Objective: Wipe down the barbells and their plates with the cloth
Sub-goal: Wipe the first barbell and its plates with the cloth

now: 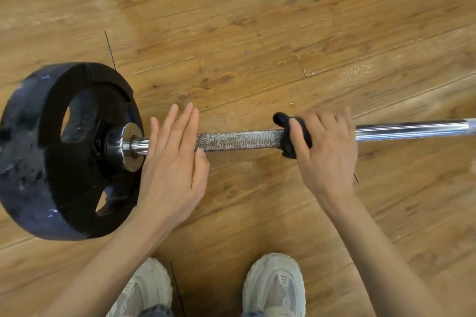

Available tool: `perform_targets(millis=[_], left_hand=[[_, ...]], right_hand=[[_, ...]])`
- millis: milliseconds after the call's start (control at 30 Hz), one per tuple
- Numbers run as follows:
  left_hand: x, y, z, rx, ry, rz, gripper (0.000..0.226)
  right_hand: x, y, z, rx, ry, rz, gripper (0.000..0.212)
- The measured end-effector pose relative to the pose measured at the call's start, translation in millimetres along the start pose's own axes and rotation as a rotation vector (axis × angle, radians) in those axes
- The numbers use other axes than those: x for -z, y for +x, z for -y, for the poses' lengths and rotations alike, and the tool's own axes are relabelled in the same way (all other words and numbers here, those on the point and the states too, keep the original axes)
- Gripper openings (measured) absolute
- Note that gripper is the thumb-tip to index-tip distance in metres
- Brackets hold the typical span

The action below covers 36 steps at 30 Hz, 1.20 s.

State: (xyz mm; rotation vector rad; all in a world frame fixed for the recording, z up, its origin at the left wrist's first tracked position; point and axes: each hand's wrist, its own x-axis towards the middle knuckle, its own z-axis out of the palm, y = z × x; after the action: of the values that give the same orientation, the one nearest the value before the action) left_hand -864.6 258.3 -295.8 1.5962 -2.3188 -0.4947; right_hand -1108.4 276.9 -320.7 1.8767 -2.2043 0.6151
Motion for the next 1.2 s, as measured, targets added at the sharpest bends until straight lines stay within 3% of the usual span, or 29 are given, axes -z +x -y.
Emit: perform_targets(millis=[200, 300, 367, 467, 533, 633, 733, 900, 1100, 1200], left_hand=[[-9, 3, -6, -0.023, 0.074, 0.007, 0.061], [-8, 2, -4, -0.033, 0.089, 0.016, 0.06], [-8, 0, -6, -0.027, 0.08, 0.021, 0.059], [-7, -5, -7, -0.015, 0.083, 0.03, 0.059], [-7, -9, -6, -0.014, 0.09, 0.034, 0.059], [-5, -18, -10, -0.013, 0.089, 0.039, 0.058], [-8, -26, -14, -0.011, 0.082, 0.018, 0.059], [-8, -44, -19, -0.009, 0.054, 0.03, 0.061], [-5, -57, -23, -0.031, -0.018, 0.034, 0.062], [-7, -57, -27, -0.06, -0.004, 0.057, 0.064]], right_hand=[[-16, -1, 57, 0.015, 0.049, -0.064, 0.042], [-12, -4, 29, 0.136, 0.024, -0.049, 0.043], [-3, -9, 13, 0.06, 0.019, -0.041, 0.044], [-6, -12, 56, -0.06, 0.098, -0.001, 0.039], [-12, -15, 83, 0.04, 0.11, 0.007, 0.034], [-4, -17, 50, 0.169, 0.055, -0.004, 0.038], [7, -24, 35, 0.026, 0.089, 0.017, 0.041], [1, -36, 86, 0.141, 0.106, 0.049, 0.019], [17, -63, 61, 0.151, 0.029, 0.075, 0.043], [21, -63, 67, 0.16, 0.028, 0.132, 0.043]])
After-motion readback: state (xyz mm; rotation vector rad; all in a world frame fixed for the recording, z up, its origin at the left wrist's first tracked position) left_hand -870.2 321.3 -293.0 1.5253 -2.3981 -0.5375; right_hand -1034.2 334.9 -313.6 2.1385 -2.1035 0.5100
